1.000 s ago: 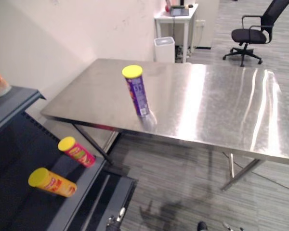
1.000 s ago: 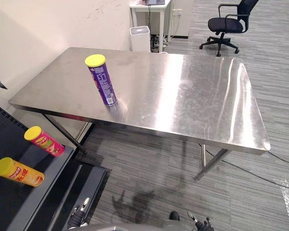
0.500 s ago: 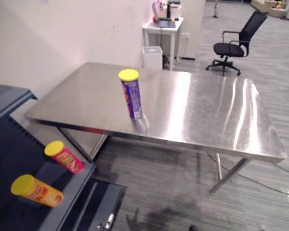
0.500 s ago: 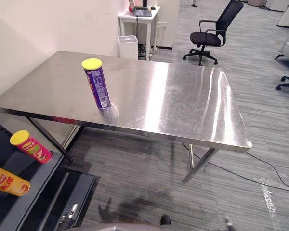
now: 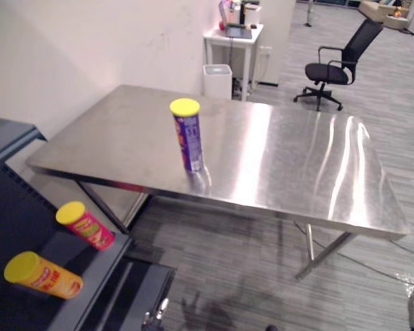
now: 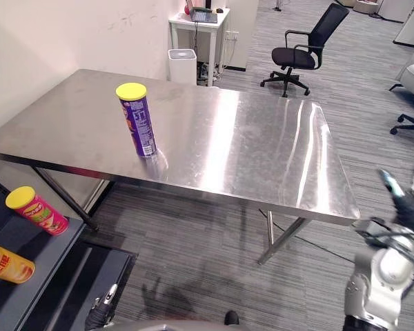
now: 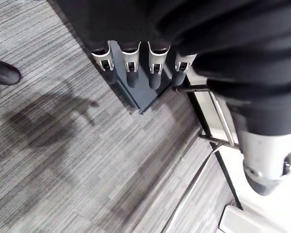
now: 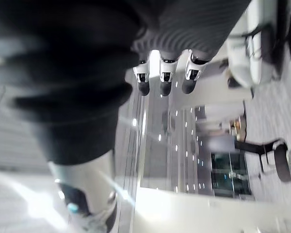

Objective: Put the gum and the chips on the shelf.

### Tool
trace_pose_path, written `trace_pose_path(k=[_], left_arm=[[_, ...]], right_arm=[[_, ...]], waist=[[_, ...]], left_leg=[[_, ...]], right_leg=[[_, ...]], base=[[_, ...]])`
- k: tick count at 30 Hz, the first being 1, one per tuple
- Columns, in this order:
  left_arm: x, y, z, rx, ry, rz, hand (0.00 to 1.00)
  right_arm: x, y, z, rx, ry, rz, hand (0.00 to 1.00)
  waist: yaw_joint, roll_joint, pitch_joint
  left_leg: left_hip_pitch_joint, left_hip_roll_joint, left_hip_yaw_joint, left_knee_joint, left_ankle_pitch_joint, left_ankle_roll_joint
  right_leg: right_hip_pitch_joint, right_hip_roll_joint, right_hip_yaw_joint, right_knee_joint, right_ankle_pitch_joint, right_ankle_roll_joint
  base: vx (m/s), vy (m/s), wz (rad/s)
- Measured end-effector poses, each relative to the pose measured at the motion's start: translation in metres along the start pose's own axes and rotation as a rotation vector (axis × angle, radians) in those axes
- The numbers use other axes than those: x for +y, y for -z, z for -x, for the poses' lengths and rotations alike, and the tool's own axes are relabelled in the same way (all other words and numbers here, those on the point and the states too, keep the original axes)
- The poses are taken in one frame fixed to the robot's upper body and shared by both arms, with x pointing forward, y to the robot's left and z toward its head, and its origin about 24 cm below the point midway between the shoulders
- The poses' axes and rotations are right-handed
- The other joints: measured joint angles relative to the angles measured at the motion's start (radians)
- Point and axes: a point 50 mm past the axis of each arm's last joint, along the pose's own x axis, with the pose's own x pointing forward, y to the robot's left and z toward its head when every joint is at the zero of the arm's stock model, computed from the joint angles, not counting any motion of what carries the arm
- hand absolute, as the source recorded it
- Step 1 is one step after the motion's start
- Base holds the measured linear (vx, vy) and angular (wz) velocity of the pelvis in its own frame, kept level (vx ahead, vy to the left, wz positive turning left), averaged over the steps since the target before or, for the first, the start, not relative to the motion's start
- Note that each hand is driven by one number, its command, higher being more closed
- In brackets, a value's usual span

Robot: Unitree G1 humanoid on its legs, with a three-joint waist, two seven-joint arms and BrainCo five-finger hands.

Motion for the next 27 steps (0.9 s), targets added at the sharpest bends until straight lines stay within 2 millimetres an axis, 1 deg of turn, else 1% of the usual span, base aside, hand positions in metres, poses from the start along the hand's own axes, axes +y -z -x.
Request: trace_pose_path(k=[1,2,4,6,9,10,14,15,16,17,18,19,21,24,26,27], left_arm=[[0.002,0.000,0.001,0.000,-0.001,-0.027,0.00],[0.004,0.000,0.001,0.002,-0.004,-0.039,0.00],[0.004,0.000,0.001,0.002,-0.004,-0.045,0.00],[0.002,-0.001,0.000,-0.002,0.009,-0.075,0.00],[0.005,-0.005,-0.002,-0.005,0.016,-0.125,0.00],[0.007,-0.004,-0.002,0.000,0.009,-0.129,0.00],[0.009,-0.004,-0.002,0.001,0.005,-0.132,0.00],[0.009,-0.004,-0.002,0.003,0.005,-0.132,0.00],[0.009,-0.003,-0.002,0.004,0.006,-0.133,0.00],[0.009,-0.003,-0.002,0.004,0.007,-0.133,0.00],[0.011,-0.002,-0.001,0.008,0.003,-0.133,0.00],[0.011,-0.002,-0.001,0.008,0.003,-0.133,0.00],[0.013,-0.003,-0.001,0.006,0.002,-0.144,0.00],[0.015,-0.003,-0.001,0.009,-0.003,-0.151,0.00],[0.018,-0.004,-0.001,0.010,-0.008,-0.158,0.00],[0.019,-0.004,-0.001,0.010,-0.008,-0.161,0.00]], right_arm=[[0.014,0.003,-0.001,0.017,-0.089,-0.021,0.00],[0.027,0.007,-0.003,0.037,-0.170,-0.043,0.00],[0.040,0.012,-0.005,0.059,-0.280,-0.062,0.00],[0.048,0.019,-0.009,0.094,-0.370,-0.063,0.00],[0.061,0.038,-0.021,0.185,-0.503,-0.040,0.00],[0.068,0.045,-0.025,0.220,-0.552,-0.038,0.00],[0.088,0.060,-0.033,0.304,-0.676,-0.023,0.00],[0.093,0.063,-0.035,0.326,-0.706,-0.017,0.00],[0.094,0.063,-0.036,0.328,-0.711,-0.018,0.00],[0.098,0.064,-0.039,0.334,-0.727,-0.023,0.00],[0.106,0.065,-0.041,0.337,-0.757,-0.028,0.00],[0.108,0.065,-0.042,0.338,-0.765,-0.028,0.00],[0.121,0.065,-0.044,0.336,-0.826,-0.025,0.00],[0.133,0.065,-0.046,0.335,-0.870,-0.027,0.00],[0.146,0.062,-0.049,0.321,-0.908,-0.028,0.00],[0.148,0.061,-0.050,0.320,-0.914,-0.027,0.00]], waist=[[0.001,-0.011,-0.008],[0.004,-0.014,-0.011],[0.010,-0.014,-0.014],[0.011,-0.012,-0.016],[0.017,-0.009,-0.016],[0.019,-0.007,-0.015],[0.026,-0.002,-0.012],[0.034,0.001,-0.010],[0.034,0.001,-0.009],[0.043,0.002,-0.007],[0.047,0.003,-0.004],[0.047,0.003,-0.003],[0.047,-0.001,0.011],[0.051,-0.005,0.024],[0.059,-0.015,0.036],[0.060,-0.017,0.038]], left_leg=[[-0.008,-0.004,-0.004,0.000,0.001,0.001],[-0.009,-0.012,-0.006,0.000,0.001,0.001],[-0.016,-0.020,-0.035,0.003,0.001,0.002],[-0.034,-0.030,-0.063,0.007,0.003,0.004],[-0.061,-0.040,-0.096,0.019,0.006,0.011],[-0.063,-0.041,-0.110,0.019,0.007,0.012],[-0.081,-0.046,-0.149,0.024,0.012,0.019],[-0.080,-0.049,-0.165,0.026,0.014,0.022],[-0.080,-0.050,-0.168,0.026,0.015,0.023],[-0.080,-0.053,-0.169,0.026,0.016,0.025],[-0.084,-0.058,-0.174,0.026,0.020,0.031],[-0.085,-0.060,-0.175,0.026,0.021,0.032],[-0.095,-0.073,-0.194,0.032,0.026,0.039],[-0.096,-0.078,-0.195,0.034,0.030,0.045],[-0.096,-0.087,-0.196,0.034,0.035,0.051],[-0.097,-0.089,-0.196,0.034,0.036,0.051]], right_leg=[[-0.007,-0.001,-0.003,0.000,0.000,0.000],[-0.006,-0.004,-0.004,0.000,0.001,0.002],[-0.004,-0.012,-0.018,0.000,0.002,0.003],[-0.009,-0.022,-0.037,-0.001,0.004,0.006],[-0.013,-0.034,-0.065,-0.001,0.007,0.009],[-0.010,-0.036,-0.074,-0.001,0.007,0.009],[-0.002,-0.042,-0.112,-0.001,0.008,0.009],[0.009,-0.046,-0.126,-0.001,0.008,0.009],[0.010,-0.047,-0.129,-0.001,0.008,0.009],[0.010,-0.050,-0.131,-0.001,0.009,0.011],[0.009,-0.054,-0.134,-0.002,0.017,0.009],[0.009,-0.055,-0.135,-0.002,0.018,0.009],[0.013,-0.070,-0.157,-0.002,0.024,0.012],[0.013,-0.074,-0.160,-0.002,0.035,0.006],[0.012,-0.082,-0.162,-0.002,0.037,0.010],[0.012,-0.084,-0.162,-0.002,0.038,0.011]], base=[[0.00,-0.004,0.05],[0.00,0.002,0.05],[-0.01,0.005,0.19],[-0.01,0.005,0.31],[-0.02,-0.004,0.26],[-0.02,-0.019,0.21],[-0.03,-0.022,0.28],[-0.02,-0.014,0.30],[-0.03,-0.007,0.20],[-0.05,-0.002,0.09],[-0.06,-0.002,0.07],[-0.06,0.001,0.14],[-0.06,0.003,0.20],[-0.07,-0.005,0.04],[-0.07,-0.012,0.00],[-0.07,-0.013,0.02]])
